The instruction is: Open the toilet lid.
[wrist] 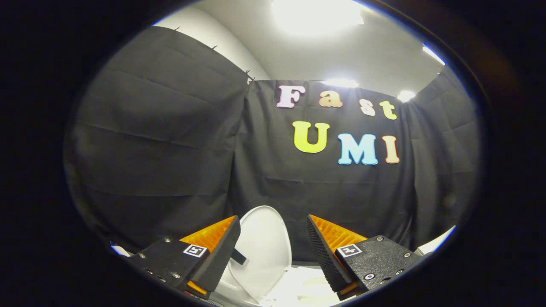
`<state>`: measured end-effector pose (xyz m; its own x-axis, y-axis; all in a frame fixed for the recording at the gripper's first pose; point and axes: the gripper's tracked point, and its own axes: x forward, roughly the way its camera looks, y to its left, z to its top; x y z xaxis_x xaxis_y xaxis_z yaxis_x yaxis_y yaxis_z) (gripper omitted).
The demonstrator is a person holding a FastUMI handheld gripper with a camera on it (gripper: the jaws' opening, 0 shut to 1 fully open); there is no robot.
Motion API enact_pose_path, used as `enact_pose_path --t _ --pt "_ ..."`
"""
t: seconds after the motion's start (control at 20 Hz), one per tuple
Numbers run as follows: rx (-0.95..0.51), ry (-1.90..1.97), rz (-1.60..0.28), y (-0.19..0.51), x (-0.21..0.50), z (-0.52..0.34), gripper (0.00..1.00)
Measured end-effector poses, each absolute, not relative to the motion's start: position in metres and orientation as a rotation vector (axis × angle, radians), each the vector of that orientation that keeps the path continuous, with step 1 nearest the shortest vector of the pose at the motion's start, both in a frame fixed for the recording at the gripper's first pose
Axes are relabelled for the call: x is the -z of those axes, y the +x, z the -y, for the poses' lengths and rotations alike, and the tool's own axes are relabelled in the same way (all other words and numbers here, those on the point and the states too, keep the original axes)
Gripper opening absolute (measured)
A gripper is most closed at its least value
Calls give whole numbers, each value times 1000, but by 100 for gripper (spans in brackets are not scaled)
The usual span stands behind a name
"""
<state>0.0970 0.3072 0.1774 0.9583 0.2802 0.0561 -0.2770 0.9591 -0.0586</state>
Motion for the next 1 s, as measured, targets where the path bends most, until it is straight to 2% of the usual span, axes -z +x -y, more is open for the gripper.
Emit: enact_pose_path --t 0.3,1.0 --pt "-158 -84 95 77 -182 -241 95" --pt "-69 -32 39 17 -118 -175 95"
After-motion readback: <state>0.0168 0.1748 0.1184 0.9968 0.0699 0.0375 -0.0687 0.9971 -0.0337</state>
